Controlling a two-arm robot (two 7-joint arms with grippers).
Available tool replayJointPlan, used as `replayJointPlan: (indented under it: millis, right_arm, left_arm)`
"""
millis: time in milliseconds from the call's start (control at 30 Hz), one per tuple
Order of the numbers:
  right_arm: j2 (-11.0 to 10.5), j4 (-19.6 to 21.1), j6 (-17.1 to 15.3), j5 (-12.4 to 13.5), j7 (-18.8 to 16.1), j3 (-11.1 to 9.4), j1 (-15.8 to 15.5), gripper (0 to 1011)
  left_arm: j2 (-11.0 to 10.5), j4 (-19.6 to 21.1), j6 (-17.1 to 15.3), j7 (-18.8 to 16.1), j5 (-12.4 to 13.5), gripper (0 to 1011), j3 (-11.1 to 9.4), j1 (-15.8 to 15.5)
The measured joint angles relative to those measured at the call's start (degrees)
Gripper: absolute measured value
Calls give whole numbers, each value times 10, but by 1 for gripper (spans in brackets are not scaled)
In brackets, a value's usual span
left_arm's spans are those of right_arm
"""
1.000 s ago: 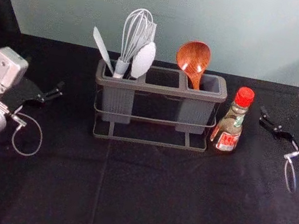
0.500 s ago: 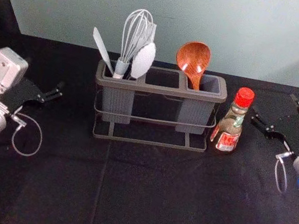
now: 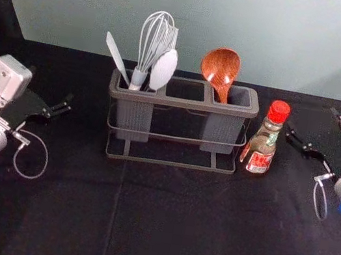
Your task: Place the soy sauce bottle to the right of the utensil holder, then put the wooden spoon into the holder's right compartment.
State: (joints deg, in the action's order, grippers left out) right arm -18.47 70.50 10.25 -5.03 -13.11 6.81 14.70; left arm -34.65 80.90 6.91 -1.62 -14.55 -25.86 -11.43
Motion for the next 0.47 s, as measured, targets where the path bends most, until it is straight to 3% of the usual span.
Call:
replayJointPlan:
  millis: [467]
  right_arm:
    - [0,0,-1,-1,-1,0,1,1003]
  left_arm:
    - [0,0,0,0,0,1011,0,0]
